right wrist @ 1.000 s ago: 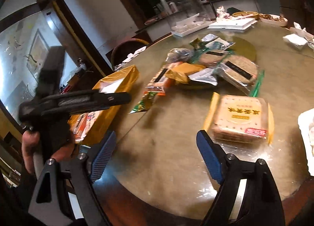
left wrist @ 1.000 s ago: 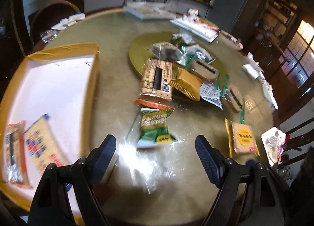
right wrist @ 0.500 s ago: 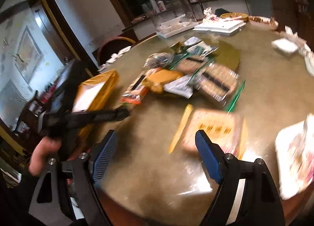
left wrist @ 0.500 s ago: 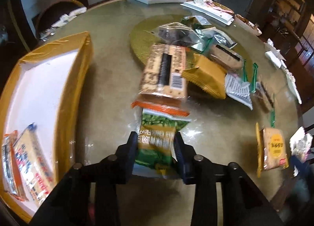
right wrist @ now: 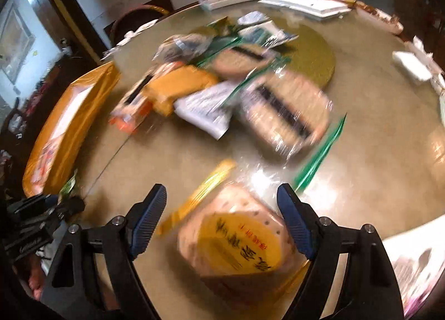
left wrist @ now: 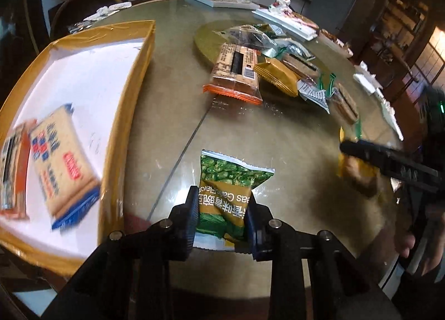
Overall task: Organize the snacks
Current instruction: 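Grasp the green pea snack bag with left tool while right grasps the yellow cracker pack, then carry both snacks into the white tray and open both tools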
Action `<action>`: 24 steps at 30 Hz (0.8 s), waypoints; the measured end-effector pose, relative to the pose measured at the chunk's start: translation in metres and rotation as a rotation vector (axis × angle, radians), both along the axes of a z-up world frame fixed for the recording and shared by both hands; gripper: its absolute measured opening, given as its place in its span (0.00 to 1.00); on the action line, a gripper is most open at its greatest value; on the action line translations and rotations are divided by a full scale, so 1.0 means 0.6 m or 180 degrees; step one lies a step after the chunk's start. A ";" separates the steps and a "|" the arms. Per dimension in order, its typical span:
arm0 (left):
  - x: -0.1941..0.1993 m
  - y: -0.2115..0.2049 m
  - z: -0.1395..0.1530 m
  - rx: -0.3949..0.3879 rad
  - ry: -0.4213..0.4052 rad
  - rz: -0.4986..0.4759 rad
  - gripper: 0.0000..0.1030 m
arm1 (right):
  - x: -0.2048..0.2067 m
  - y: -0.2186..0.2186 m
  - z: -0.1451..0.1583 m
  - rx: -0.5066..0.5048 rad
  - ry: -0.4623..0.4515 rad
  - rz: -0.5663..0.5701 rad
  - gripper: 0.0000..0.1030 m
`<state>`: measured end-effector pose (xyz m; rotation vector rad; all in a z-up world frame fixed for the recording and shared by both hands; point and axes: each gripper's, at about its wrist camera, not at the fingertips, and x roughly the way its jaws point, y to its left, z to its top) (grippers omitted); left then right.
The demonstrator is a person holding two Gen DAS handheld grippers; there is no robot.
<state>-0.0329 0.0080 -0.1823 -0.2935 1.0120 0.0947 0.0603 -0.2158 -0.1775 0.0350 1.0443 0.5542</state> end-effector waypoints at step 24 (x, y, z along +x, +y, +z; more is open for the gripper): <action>-0.055 -0.051 0.043 0.0583 -0.0390 0.0102 0.28 | -0.143 0.052 -0.012 -0.0112 -0.0474 -0.0238 0.68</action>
